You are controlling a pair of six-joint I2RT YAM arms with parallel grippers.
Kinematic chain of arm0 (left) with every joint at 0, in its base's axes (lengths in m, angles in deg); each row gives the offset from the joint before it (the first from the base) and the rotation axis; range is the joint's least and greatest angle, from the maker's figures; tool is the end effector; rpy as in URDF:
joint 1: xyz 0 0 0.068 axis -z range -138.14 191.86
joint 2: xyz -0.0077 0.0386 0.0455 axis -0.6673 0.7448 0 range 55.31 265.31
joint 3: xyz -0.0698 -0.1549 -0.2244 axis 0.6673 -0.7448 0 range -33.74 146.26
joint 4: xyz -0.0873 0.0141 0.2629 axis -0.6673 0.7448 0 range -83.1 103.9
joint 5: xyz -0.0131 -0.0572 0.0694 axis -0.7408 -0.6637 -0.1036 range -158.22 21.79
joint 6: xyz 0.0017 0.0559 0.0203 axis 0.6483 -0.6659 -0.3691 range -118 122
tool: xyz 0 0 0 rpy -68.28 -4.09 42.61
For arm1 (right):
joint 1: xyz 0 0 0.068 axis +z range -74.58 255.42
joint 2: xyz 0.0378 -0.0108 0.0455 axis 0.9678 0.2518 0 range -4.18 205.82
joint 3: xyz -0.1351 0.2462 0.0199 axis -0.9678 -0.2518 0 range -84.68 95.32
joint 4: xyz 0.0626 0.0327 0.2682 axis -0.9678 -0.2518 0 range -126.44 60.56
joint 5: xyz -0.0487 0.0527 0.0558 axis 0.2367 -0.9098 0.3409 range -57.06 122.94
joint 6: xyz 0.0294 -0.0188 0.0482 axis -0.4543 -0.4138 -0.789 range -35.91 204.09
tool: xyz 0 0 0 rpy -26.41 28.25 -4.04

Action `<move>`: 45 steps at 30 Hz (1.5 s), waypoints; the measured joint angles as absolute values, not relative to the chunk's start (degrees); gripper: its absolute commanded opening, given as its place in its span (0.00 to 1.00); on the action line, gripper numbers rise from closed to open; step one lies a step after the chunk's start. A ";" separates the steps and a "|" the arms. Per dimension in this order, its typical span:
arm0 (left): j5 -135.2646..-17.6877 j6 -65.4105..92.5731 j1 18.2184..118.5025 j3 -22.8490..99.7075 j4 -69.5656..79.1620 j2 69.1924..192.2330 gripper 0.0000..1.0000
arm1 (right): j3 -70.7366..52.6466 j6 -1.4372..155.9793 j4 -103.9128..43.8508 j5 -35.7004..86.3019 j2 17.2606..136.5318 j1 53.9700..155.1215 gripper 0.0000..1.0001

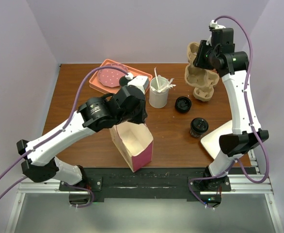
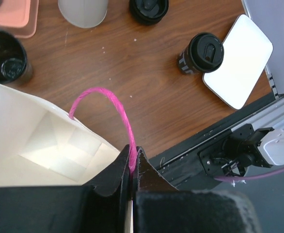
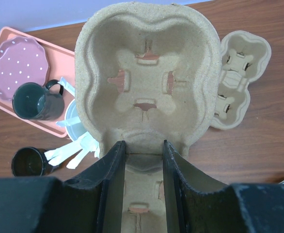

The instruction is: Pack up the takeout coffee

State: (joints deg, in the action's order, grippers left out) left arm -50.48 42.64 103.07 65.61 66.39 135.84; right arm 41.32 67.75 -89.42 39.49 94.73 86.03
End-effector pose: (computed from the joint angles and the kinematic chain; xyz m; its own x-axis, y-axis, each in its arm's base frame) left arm 0.1519 -0.2490 0.4487 -0.7093 0.0028 -0.7049 0.3446 0.8737 -0.3433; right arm 0.3613 0.0627 0.4921 -0.5373 0.1835 -0.8232 0.0648 0.9821 0.1767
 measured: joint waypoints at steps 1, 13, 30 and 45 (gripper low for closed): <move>-50.48 41.99 103.07 66.07 65.60 136.54 0.00 | 41.29 67.68 -89.42 39.49 94.62 86.03 0.27; -51.55 36.66 103.07 71.08 58.30 144.45 0.00 | 38.47 67.59 -89.40 39.42 94.53 86.03 0.27; -44.95 31.15 102.20 82.55 59.74 147.49 0.60 | 47.81 67.59 -93.36 35.20 95.49 86.18 0.27; -36.47 33.20 97.69 83.73 75.63 144.30 0.61 | 45.05 58.90 -89.23 20.52 85.22 96.92 0.26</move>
